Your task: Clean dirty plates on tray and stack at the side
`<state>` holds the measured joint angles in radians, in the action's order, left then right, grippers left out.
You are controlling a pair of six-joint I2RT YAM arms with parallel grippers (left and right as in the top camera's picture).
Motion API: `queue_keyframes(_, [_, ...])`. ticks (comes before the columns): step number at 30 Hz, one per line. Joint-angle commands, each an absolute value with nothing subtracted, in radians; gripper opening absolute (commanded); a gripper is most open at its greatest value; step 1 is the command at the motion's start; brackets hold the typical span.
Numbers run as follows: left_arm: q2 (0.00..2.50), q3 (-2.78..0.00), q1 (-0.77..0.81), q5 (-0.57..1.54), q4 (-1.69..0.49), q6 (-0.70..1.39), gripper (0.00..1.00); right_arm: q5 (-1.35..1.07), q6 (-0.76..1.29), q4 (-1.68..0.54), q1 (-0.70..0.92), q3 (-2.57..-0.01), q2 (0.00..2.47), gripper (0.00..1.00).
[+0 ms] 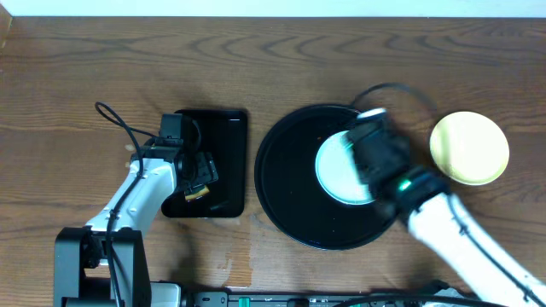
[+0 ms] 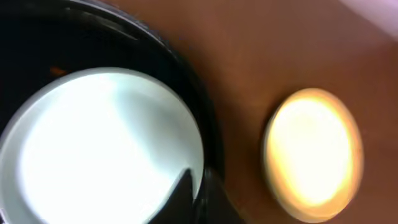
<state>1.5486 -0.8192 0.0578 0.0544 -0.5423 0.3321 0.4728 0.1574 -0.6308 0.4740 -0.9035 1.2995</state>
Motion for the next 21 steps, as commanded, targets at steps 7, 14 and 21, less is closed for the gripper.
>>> queue_keyframes(7, [1.551,-0.814,0.056,0.053,-0.544,0.321,0.83,-0.331,0.084,-0.648,0.018,-0.914,1.536,0.29])
queue_keyframes(14, [1.551,-0.814,0.056,0.053,-0.544,0.321,0.83,-0.330,0.036,-0.646,-0.032,-0.914,1.684,0.35])
queue_keyframes(21, [1.551,-0.814,0.056,0.053,-0.544,0.321,0.82,-0.349,0.018,-0.597,-0.002,-0.914,1.747,0.30])
